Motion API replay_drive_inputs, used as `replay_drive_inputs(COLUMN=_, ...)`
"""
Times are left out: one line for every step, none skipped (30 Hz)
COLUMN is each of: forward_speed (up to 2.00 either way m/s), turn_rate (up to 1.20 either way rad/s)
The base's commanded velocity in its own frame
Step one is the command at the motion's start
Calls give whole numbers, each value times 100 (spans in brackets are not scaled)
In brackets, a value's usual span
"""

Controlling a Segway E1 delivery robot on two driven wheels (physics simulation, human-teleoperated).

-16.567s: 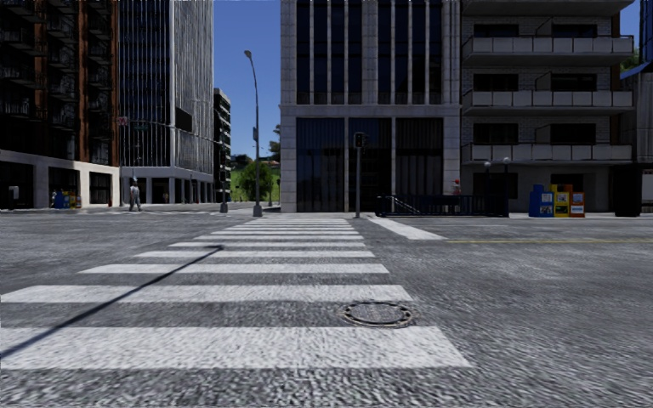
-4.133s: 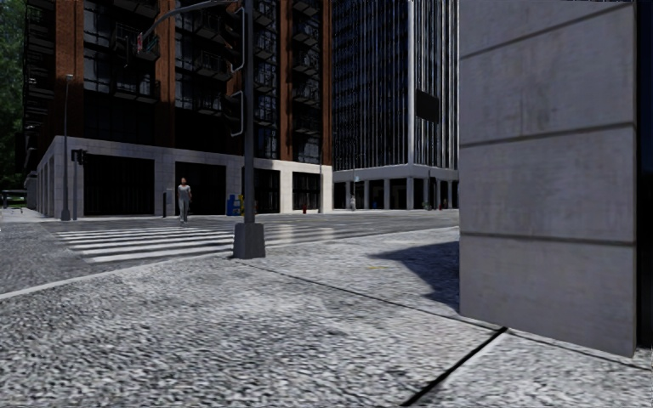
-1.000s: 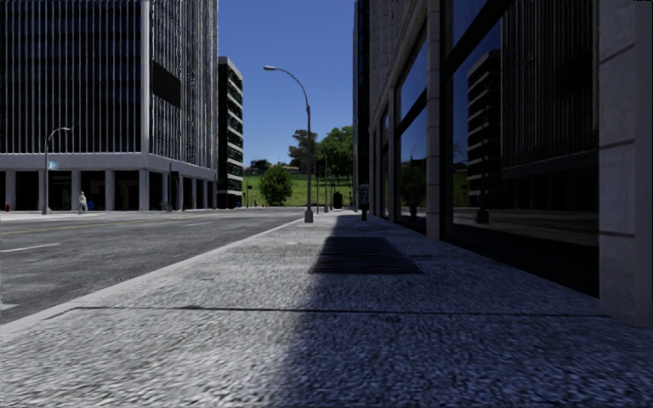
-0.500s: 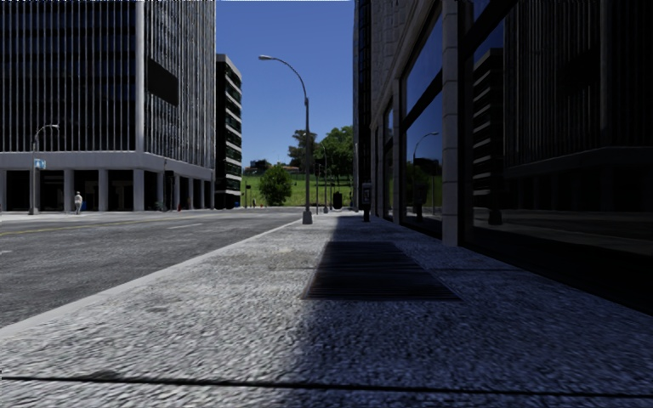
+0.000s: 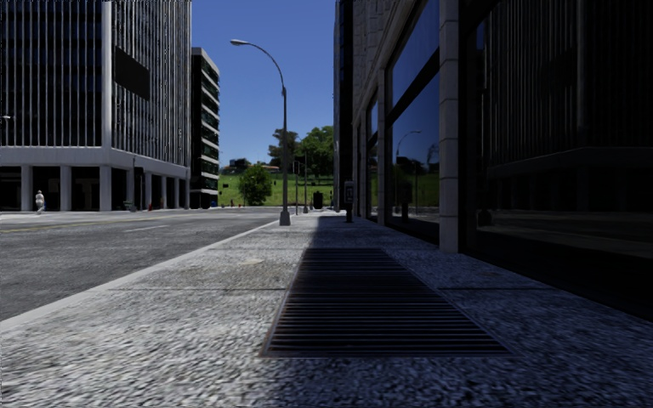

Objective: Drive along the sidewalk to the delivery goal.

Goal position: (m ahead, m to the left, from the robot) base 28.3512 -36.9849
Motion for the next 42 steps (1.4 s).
replay_drive_inputs(forward_speed=200, turn_rate=0)
replay_drive_inputs(forward_speed=200, turn_rate=0)
replay_drive_inputs(forward_speed=200, turn_rate=0)
replay_drive_inputs(forward_speed=200, turn_rate=0)
replay_drive_inputs(forward_speed=200, turn_rate=0)
replay_drive_inputs(forward_speed=200, turn_rate=0)
replay_drive_inputs(forward_speed=200, turn_rate=0)
replay_drive_inputs(forward_speed=200, turn_rate=0)
replay_drive_inputs(forward_speed=200, turn_rate=0)
replay_drive_inputs(forward_speed=200, turn_rate=0)
replay_drive_inputs(forward_speed=200, turn_rate=0)
replay_drive_inputs(forward_speed=200, turn_rate=0)
replay_drive_inputs(forward_speed=200, turn_rate=0)
replay_drive_inputs(forward_speed=200, turn_rate=0)
replay_drive_inputs(forward_speed=200, turn_rate=0)
replay_drive_inputs(forward_speed=200, turn_rate=0)
replay_drive_inputs(forward_speed=200, turn_rate=0)
replay_drive_inputs(forward_speed=200, turn_rate=0)
replay_drive_inputs(forward_speed=200, turn_rate=0)
replay_drive_inputs(forward_speed=200, turn_rate=0)
replay_drive_inputs(forward_speed=200, turn_rate=0)
replay_drive_inputs(forward_speed=200, turn_rate=0)
replay_drive_inputs(forward_speed=200, turn_rate=0)
replay_drive_inputs(forward_speed=200, turn_rate=0)
replay_drive_inputs(forward_speed=200, turn_rate=0)
replay_drive_inputs(forward_speed=200, turn_rate=0)
replay_drive_inputs(forward_speed=200, turn_rate=0)
replay_drive_inputs(forward_speed=200, turn_rate=0)
replay_drive_inputs(forward_speed=200, turn_rate=0)
replay_drive_inputs(forward_speed=200, turn_rate=0)
replay_drive_inputs(forward_speed=200, turn_rate=0)
replay_drive_inputs(forward_speed=200, turn_rate=0)
replay_drive_inputs(forward_speed=200, turn_rate=0)
replay_drive_inputs(forward_speed=200, turn_rate=0)
replay_drive_inputs(forward_speed=200, turn_rate=0)
replay_drive_inputs(forward_speed=200, turn_rate=0)
replay_drive_inputs(forward_speed=200, turn_rate=0)
replay_drive_inputs(forward_speed=200, turn_rate=0)
replay_drive_inputs(forward_speed=200, turn_rate=0)
replay_drive_inputs(forward_speed=200, turn_rate=0)
replay_drive_inputs(forward_speed=200, turn_rate=0)
replay_drive_inputs(forward_speed=200, turn_rate=0)
